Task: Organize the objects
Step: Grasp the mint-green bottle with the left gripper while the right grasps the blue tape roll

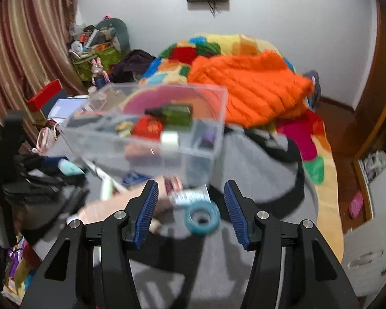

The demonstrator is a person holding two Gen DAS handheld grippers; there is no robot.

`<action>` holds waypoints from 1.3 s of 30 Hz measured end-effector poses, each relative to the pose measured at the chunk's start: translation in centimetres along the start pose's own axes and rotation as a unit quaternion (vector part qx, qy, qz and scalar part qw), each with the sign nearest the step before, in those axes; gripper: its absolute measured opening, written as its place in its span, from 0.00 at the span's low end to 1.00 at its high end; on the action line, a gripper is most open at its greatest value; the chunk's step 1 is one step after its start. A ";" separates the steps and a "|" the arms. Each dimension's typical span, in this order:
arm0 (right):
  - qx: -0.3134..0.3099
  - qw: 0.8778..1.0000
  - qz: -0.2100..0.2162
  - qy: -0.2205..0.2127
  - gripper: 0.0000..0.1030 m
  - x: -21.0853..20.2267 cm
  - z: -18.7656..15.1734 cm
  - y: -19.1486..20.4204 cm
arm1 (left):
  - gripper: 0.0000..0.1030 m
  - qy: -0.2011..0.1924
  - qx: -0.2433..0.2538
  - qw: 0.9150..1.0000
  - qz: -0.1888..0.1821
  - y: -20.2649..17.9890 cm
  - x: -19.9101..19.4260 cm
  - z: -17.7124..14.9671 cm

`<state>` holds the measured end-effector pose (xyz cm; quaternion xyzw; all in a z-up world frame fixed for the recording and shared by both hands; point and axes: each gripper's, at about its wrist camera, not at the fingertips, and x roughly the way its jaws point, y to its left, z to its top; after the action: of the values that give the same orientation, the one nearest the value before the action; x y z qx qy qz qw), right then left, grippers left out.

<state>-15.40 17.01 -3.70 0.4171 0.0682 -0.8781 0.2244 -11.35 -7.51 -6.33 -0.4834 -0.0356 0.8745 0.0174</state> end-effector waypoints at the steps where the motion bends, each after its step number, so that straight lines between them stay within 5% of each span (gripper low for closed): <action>1: 0.006 1.000 -0.004 0.011 0.48 0.6 -0.4 -0.4 | 0.71 -0.005 -0.003 1.000 0.001 0.1 -0.4 -0.2; 10: 0.035 0.998 0.016 0.049 0.48 4.0 -2.1 -1.9 | 0.71 -0.048 -0.023 0.999 0.009 0.0 -3.7 -0.3; 13: 0.035 0.998 0.023 0.050 0.34 4.2 -2.2 -1.8 | 0.71 -0.063 -0.027 0.998 0.014 -0.1 -4.5 0.2; 26: 0.028 0.999 0.013 -0.043 0.34 -1.6 1.9 -1.7 | 0.71 -0.121 -0.033 0.992 0.003 0.1 -7.1 4.6; 33: 0.004 0.997 0.020 -0.078 0.34 -2.0 5.4 0.3 | 0.71 -0.117 -0.020 0.993 -0.006 -0.9 -6.1 6.8; 39: 0.005 0.998 0.040 -0.052 0.34 1.0 7.2 1.2 | 0.71 -0.084 -0.003 0.996 -0.019 -1.7 -3.4 8.0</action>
<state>-20.46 13.39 0.31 0.3745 0.0358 -0.8892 0.2603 -16.30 -6.41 0.87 -0.4079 -0.0488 0.9113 0.0291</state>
